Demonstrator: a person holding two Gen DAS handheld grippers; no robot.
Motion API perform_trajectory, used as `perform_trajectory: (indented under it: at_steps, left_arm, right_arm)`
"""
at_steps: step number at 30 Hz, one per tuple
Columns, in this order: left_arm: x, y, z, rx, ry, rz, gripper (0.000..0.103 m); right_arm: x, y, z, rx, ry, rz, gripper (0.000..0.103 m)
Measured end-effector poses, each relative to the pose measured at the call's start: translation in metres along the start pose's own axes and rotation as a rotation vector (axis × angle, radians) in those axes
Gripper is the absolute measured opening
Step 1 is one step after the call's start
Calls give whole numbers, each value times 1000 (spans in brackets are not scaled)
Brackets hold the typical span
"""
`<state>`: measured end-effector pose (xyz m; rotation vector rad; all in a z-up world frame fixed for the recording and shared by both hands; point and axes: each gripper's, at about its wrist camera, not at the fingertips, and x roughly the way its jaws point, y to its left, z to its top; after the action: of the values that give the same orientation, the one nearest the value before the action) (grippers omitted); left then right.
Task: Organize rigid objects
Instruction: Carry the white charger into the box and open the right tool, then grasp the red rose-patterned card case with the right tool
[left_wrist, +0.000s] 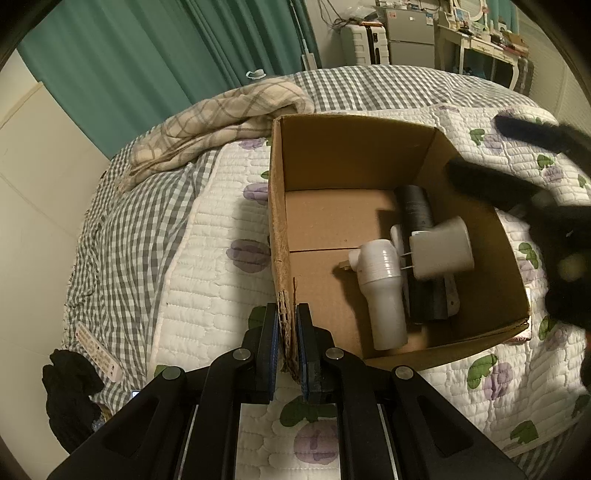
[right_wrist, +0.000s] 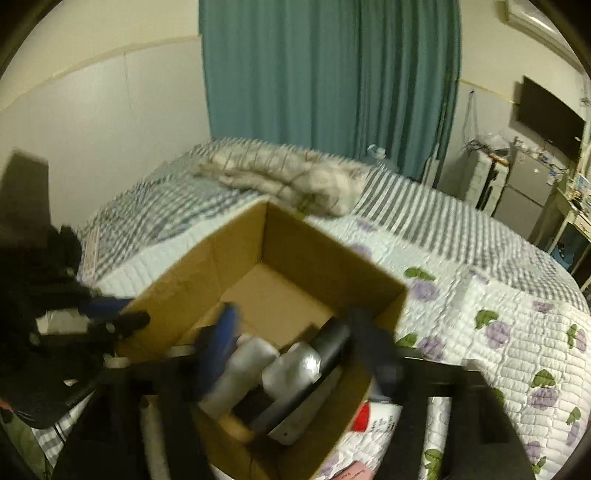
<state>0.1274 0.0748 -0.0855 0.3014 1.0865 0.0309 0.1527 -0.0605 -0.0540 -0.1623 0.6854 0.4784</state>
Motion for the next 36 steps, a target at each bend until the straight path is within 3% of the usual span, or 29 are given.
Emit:
perform_trajectory:
  at_steps: [8,15,22,27,32,36]
  left_arm:
    - [-1,-1,0,-2,3,1,8]
    - [-1,-2,0,-2,3,7,8]
    - [-1,-2,-1,-2,5,11,8]
    - [-1,-1,0,-3,8,13,8]
    - [-1,-1,0,-2,8,13,8]
    - [-1,-1,0,-3,7,14,8]
  right_arm:
    - [-41,-39,-4,9,-60,-91,94]
    - [-69,-69,-24,-22,-35,-172,95]
    - [-80,-83,-63,-4,16,-214,102]
    - [-62,-75,-100,10,99,-178,103]
    - [-25,-61,-139,28,221,-110,103]
    - [4,-53,-164,13,340,-110,103]
